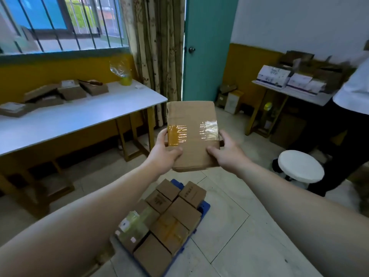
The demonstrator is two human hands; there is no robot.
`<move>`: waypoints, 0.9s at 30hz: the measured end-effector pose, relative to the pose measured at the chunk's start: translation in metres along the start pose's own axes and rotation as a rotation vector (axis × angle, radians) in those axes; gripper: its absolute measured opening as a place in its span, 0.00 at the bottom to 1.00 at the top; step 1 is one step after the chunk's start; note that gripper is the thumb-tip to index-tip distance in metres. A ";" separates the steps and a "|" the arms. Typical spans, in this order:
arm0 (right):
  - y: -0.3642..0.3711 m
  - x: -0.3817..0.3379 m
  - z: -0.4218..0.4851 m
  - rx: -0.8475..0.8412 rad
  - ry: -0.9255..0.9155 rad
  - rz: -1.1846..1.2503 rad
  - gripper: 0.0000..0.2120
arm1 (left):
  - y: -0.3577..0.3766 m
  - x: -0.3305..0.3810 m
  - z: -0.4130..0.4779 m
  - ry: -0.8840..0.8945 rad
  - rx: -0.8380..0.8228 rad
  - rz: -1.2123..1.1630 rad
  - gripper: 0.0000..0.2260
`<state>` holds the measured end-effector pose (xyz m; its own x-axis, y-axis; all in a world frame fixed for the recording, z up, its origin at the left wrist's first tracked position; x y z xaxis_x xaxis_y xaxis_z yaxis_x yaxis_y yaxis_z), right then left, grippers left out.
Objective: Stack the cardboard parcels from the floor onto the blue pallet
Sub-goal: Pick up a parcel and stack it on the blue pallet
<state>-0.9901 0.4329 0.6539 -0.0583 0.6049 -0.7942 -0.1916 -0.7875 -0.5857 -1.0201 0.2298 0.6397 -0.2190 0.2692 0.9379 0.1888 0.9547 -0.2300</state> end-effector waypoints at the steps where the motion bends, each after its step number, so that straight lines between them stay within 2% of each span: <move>1: -0.002 0.010 0.014 -0.020 -0.006 0.002 0.27 | 0.007 0.001 0.012 -0.007 0.012 0.000 0.33; 5: -0.006 0.052 0.071 -0.136 -0.052 0.007 0.26 | 0.037 -0.003 0.056 -0.065 0.087 -0.054 0.33; 12: -0.001 0.104 0.149 -0.364 -0.109 0.011 0.31 | 0.078 -0.011 0.103 -0.206 0.244 -0.148 0.31; 16: 0.023 0.111 0.181 -0.489 -0.116 0.050 0.36 | 0.071 -0.018 0.125 -0.292 0.312 -0.191 0.30; 20: 0.057 0.114 0.212 -0.604 -0.154 -0.044 0.47 | 0.054 -0.028 0.157 -0.343 0.358 -0.209 0.30; 27: 0.096 0.139 0.270 -0.724 -0.164 -0.106 0.50 | 0.046 -0.045 0.223 -0.396 0.368 -0.195 0.30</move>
<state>-1.2810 0.4729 0.5310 -0.2311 0.6471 -0.7265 0.4849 -0.5708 -0.6626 -1.2153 0.2900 0.5285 -0.5718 0.0430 0.8193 -0.2215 0.9535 -0.2045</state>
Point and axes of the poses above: each hand's wrist, its own z-axis towards the middle knuckle, its own y-axis out of the palm, x = y × z, the point moved 4 cm from there along z, towards the middle knuckle, and after that the axes turned 10 degrees about -y, right-handed, at the moved point
